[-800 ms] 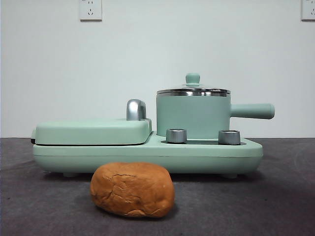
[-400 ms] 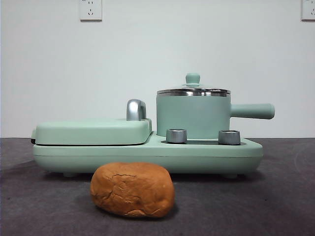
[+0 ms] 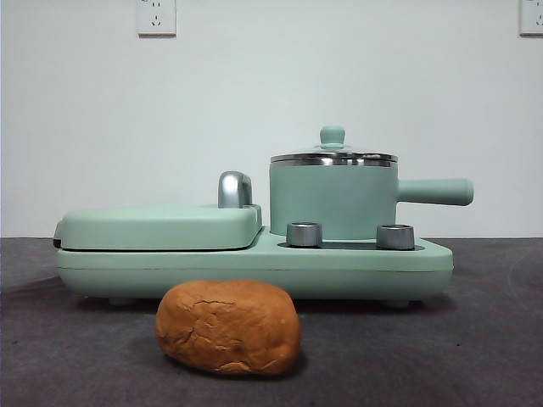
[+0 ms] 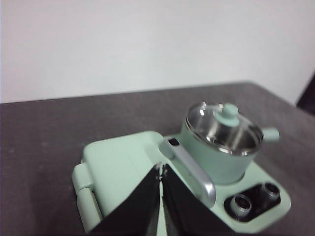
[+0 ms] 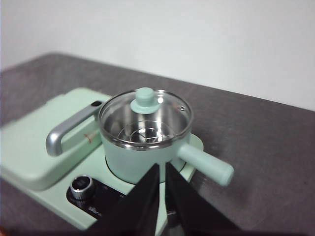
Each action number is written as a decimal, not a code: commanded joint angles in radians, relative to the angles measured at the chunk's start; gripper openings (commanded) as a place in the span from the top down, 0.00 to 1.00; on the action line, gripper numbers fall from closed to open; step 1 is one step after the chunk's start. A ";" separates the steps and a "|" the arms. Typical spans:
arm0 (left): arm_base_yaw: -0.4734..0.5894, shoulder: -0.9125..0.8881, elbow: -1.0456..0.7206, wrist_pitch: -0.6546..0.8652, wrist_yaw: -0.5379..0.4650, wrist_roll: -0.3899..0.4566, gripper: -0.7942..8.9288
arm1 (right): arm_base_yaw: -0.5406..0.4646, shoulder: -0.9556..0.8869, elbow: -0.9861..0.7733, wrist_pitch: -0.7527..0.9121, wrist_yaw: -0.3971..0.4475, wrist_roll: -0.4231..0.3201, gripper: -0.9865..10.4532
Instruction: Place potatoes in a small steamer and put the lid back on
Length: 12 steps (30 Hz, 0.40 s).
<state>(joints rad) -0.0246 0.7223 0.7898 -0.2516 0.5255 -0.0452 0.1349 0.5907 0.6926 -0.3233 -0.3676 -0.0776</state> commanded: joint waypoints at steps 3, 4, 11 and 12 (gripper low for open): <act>-0.023 0.124 0.097 -0.010 0.031 0.203 0.91 | 0.000 0.161 0.110 0.003 -0.011 -0.149 0.90; -0.029 0.147 0.113 -0.018 0.032 0.240 0.91 | 0.000 0.192 0.134 0.000 -0.011 -0.164 0.90; -0.076 0.247 0.171 -0.048 0.032 0.500 0.91 | 0.007 0.334 0.241 -0.007 -0.010 -0.261 0.90; -0.081 0.254 0.171 -0.048 0.032 0.529 0.91 | 0.011 0.341 0.247 -0.008 -0.010 -0.281 0.90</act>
<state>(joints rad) -0.1028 0.9680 0.9421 -0.3073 0.5522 0.3809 0.1394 0.9234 0.9215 -0.3325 -0.3733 -0.3084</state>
